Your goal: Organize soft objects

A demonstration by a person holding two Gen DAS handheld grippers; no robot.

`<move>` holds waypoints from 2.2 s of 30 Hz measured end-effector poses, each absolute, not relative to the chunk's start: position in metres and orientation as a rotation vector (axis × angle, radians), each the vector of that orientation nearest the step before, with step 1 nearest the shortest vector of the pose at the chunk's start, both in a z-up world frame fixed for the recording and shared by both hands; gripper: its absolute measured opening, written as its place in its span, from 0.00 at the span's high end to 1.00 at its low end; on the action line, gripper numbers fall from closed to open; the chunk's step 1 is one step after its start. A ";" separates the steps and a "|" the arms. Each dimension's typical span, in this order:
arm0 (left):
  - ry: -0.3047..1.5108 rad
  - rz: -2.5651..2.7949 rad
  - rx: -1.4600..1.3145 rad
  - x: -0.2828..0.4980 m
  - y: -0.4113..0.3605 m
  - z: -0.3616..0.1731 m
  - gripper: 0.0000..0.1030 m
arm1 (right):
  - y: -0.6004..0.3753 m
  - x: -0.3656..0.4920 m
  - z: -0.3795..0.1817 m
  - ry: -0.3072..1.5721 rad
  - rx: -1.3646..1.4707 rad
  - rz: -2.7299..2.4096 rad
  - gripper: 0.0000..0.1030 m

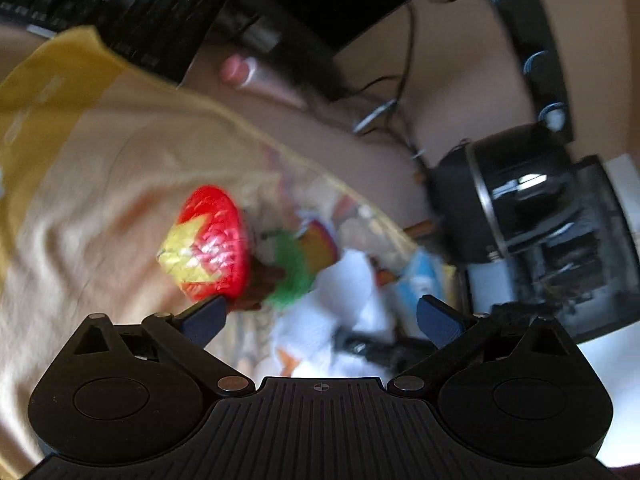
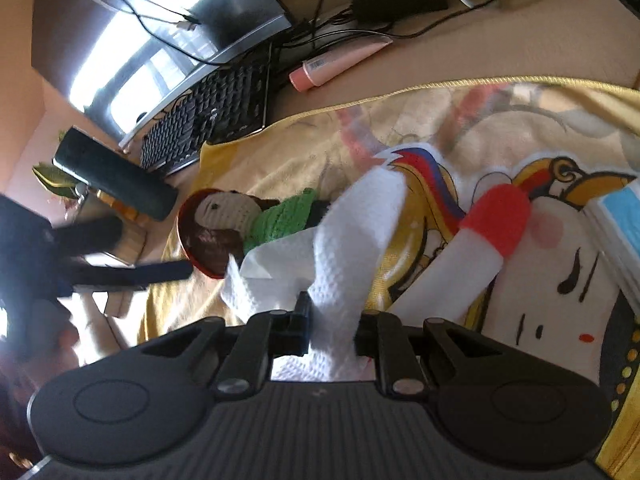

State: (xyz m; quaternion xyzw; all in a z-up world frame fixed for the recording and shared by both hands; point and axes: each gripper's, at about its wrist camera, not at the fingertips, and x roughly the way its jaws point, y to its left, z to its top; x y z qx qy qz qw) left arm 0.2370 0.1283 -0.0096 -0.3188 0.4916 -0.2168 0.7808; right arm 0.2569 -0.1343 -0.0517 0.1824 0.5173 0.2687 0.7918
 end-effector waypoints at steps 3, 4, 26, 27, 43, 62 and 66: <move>1.071 -0.397 -0.692 0.233 0.142 -0.010 0.00 | -0.131 0.256 -0.037 1.049 0.340 0.564 0.84; 1.072 -0.377 -0.701 0.230 0.148 -0.012 0.00 | -0.127 0.257 -0.032 1.033 0.336 0.588 0.84; 1.225 -0.329 -0.782 0.255 0.144 -0.043 0.00 | -0.134 0.264 -0.041 1.067 0.279 0.562 0.84; 1.243 -0.320 -0.774 0.261 0.140 -0.045 0.00 | -0.139 0.264 -0.042 1.064 0.298 0.550 0.84; 1.089 -0.413 -0.221 0.247 0.082 -0.017 0.00 | -0.149 0.258 -0.021 0.950 0.266 0.509 0.83; 1.180 -0.552 -0.490 0.207 0.093 -0.044 0.00 | -0.113 0.237 -0.035 1.115 0.114 0.584 0.83; 1.191 -0.559 -0.590 0.221 0.096 -0.057 0.00 | -0.107 0.237 -0.046 1.144 0.192 0.642 0.82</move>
